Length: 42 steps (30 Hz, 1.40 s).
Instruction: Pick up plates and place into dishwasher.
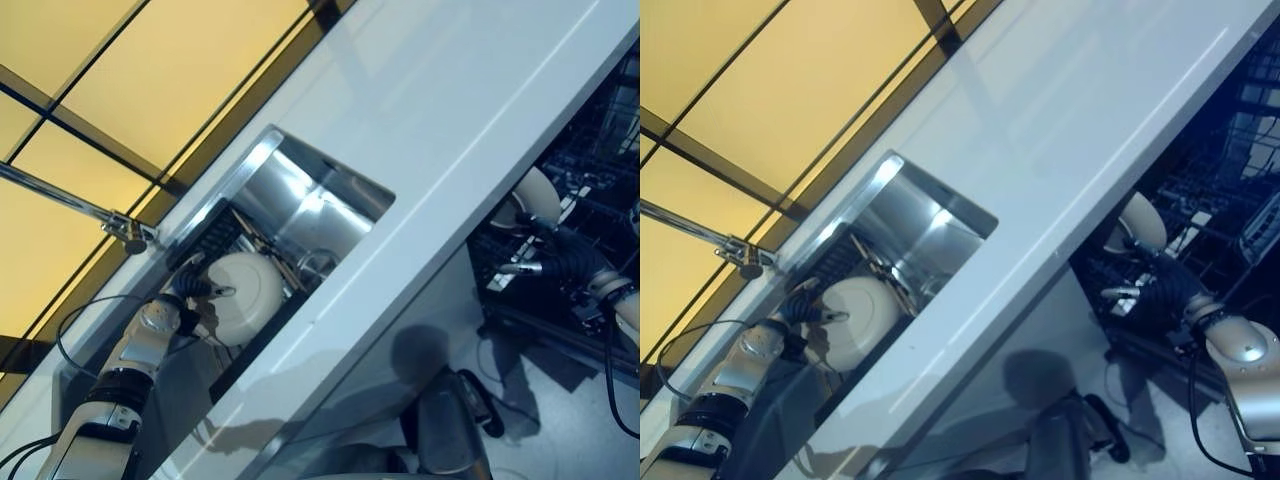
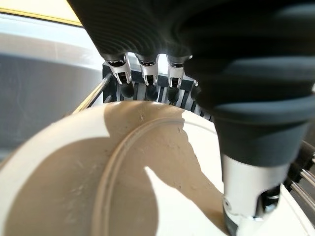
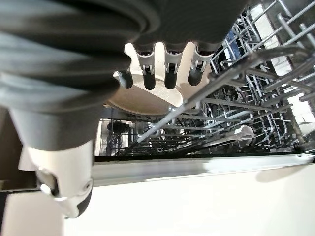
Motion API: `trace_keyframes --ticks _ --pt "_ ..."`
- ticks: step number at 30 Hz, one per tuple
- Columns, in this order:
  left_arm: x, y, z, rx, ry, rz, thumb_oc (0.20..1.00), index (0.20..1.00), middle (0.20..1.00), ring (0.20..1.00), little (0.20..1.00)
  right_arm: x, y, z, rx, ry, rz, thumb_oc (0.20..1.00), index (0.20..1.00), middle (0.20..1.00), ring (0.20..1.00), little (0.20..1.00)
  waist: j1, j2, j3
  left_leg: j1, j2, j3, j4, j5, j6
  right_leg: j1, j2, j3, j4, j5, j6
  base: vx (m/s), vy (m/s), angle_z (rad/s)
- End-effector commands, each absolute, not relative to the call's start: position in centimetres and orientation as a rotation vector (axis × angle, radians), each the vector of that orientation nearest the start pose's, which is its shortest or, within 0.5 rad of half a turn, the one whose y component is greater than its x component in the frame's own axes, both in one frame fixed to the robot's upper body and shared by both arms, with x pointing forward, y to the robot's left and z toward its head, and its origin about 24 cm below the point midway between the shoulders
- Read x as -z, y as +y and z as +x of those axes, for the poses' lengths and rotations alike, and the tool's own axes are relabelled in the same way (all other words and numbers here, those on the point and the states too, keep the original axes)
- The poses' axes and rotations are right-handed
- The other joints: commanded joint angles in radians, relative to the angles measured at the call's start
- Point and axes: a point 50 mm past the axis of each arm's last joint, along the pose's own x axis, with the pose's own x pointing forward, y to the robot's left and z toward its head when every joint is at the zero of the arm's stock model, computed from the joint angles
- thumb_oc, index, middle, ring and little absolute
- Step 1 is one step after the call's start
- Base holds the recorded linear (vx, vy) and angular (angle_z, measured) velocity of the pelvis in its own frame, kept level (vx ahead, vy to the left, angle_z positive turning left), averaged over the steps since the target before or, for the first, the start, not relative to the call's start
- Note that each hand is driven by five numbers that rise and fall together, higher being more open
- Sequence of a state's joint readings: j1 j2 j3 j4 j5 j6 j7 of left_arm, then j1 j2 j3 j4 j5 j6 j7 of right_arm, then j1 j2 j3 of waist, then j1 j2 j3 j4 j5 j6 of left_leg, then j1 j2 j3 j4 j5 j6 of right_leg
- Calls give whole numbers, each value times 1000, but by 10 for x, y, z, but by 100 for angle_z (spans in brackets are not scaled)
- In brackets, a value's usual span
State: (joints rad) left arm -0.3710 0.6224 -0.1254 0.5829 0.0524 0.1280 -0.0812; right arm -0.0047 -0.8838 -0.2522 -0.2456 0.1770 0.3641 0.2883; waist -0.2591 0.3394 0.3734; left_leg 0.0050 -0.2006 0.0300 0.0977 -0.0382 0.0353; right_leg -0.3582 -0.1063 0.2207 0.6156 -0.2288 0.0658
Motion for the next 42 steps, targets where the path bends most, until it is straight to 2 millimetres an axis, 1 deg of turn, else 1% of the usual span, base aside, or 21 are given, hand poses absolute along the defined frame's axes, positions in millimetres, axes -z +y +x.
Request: trace_keyframes --ticks 1,3,8,11,13,14,15,20,24,29,32,33,34,39,42 --pt "-40 298 311 -27 453 663 1000 1000 1000 1000 1000 -201 -291 255 -55 -36 -753 1000 1000 1000 1000 1000 -5 -38 17 -141 -16 -9 133 -4 -29 -3 21 -7 -175 139 -5 12 45 -5" --pt "-39 300 311 -20 480 655 1000 1000 1000 1000 1000 -202 -290 256 -55 -39 -758 1000 1000 1000 1000 1000 -7 -38 23 -147 -17 -6 136 -4 -29 -10 22 -5 -172 140 -6 7 39 -9" --pt "-29 303 308 94 617 644 1000 1000 1000 1000 1000 -207 -288 260 -56 -54 -768 1000 1000 1000 1000 1000 -14 -36 43 -158 -17 1 141 -2 -31 -23 19 -4 -167 143 -10 6 22 -4" --pt "-18 301 302 193 700 635 1000 1000 1000 1000 1000 -210 -285 262 -58 -67 -773 1000 1000 1000 1000 1000 -16 -34 49 -163 -17 2 142 -3 -31 -29 19 -6 -168 143 -11 0 0 0" --pt "-6 299 294 266 759 604 1000 1000 1000 1000 1000 -211 -283 264 -59 -79 -774 1000 1000 1000 1000 1000 -17 -32 54 -163 -17 2 140 -3 -32 -28 22 -5 -171 142 -11 0 0 0" --pt "-4 299 292 285 778 597 1000 1000 1000 1000 1000 -211 -282 264 -59 -81 -773 1000 1000 1000 1000 1000 -18 -31 55 -161 -17 1 140 -3 -32 -26 21 -6 -172 142 -11 0 0 0" --pt "4 295 288 343 816 573 1000 1000 1000 1000 1000 -212 -282 265 -60 -84 -775 1000 1000 1000 1000 1000 -20 -30 57 -158 -17 1 139 -3 -32 -24 22 -6 -172 141 -12 0 0 0" --pt "23 274 275 566 885 513 1000 1000 1000 1000 1000 -211 -282 266 -61 -86 -781 1000 1000 1000 1000 1000 -24 -24 64 -149 -17 0 138 -4 -32 -14 21 -8 -177 142 -15 0 0 0" --pt "34 265 267 652 931 507 1000 1000 1000 1000 1000 -210 -281 267 -66 -88 -785 1000 1000 1000 1000 1000 -28 -19 63 -139 -15 -1 132 -6 -32 -3 19 -10 -186 142 -16 0 0 0" --pt "37 261 263 726 929 460 1000 1000 1000 1000 1000 -210 -281 268 -60 -90 -786 1000 1000 1000 1000 1000 -32 -17 60 -127 -12 -3 125 -6 -35 10 21 -11 -193 140 -19 -9 -27 1" --pt "37 253 263 762 892 415 1000 1000 1000 1000 1000 -209 -283 268 -57 -88 -783 1000 1000 1000 1000 1000 -33 -16 54 -112 -11 -8 119 -8 -35 28 19 -15 -205 139 -20 5 -42 -1" --pt "36 251 264 778 877 405 762 762 762 762 762 -209 -284 267 -58 -87 -781 1000 1000 1000 1000 1000 -33 -15 51 -107 -12 -10 118 -9 -35 34 18 -16 -207 139 -21 10 -31 2" --pt "35 249 264 788 863 390 209 209 209 209 209 -208 -284 267 -60 -86 -780 1000 1000 1000 1000 1000 -33 -14 50 -104 -11 -11 117 -10 -35 38 18 -17 -209 139 -21 8 -37 3" --pt "33 232 264 879 780 354 200 200 200 200 200 -204 -287 265 -71 -80 -771 1000 1000 1000 1000 1000 -31 -10 34 -81 -11 -22 108 -14 -34 66 18 -25 -222 135 -22 9 -40 3" --pt "32 230 264 881 759 349 200 200 200 200 200 -201 -288 264 -74 -78 -771 1000 1000 1000 1000 1000 -30 -7 25 -68 -12 -29 103 -16 -32 80 17 -29 -229 133 -23 -2 -21 0"
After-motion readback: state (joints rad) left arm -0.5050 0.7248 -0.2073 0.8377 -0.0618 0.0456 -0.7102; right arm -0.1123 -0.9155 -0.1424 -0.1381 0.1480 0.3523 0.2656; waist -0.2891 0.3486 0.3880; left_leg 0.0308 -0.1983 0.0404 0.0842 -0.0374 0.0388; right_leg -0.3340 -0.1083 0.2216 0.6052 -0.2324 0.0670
